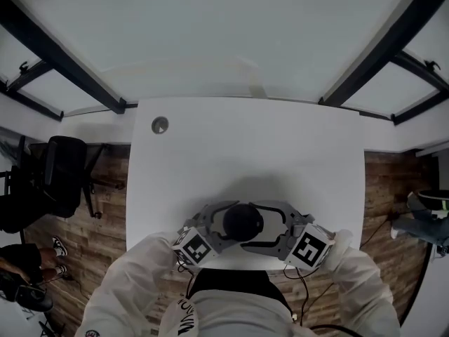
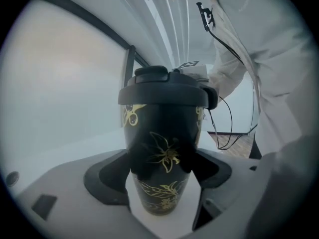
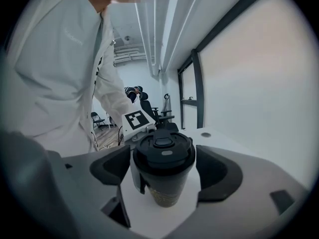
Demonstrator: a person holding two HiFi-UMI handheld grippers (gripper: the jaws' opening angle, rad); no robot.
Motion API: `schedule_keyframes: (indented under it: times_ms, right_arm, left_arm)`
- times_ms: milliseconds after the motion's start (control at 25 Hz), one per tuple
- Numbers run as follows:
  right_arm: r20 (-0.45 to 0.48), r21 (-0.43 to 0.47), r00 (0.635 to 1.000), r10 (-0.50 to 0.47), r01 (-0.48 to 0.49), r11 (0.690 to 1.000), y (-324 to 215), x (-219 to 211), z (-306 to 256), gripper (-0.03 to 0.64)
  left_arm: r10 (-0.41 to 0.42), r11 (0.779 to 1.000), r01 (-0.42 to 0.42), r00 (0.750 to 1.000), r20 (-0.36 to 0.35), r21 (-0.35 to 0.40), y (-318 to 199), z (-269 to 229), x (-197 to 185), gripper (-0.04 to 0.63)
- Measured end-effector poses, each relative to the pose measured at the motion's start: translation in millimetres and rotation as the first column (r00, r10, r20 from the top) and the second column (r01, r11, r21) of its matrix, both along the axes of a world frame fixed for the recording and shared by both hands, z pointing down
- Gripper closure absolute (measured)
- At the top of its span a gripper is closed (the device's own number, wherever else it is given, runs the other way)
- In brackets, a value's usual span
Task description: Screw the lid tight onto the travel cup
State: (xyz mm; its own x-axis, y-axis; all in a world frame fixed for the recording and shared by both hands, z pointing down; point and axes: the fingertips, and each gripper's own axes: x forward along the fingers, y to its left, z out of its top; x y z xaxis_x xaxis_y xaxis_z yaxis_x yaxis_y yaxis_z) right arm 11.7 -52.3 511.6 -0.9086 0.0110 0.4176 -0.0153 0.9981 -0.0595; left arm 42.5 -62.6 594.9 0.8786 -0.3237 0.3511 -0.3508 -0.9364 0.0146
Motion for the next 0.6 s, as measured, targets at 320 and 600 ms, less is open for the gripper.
schedule_keyframes:
  times_ms: [320, 600]
  right_arm:
    - [0.017, 0.013, 0.998, 0.055, -0.055, 0.998, -3.0, -5.1, 2.3, 0.225]
    - [0.048, 0.035, 0.970, 0.239, -0.241, 0.970, 1.4, -5.7, 3.4, 0.225]
  left_arm:
    - [-0.008, 1.000, 0.008, 1.000, 0.007, 0.003, -0.8, -0.4, -1.3, 0.215]
    - [-0.148, 0.989, 0.148, 0.989, 0.001, 0.007, 0.7, 3.8, -3.5, 0.215]
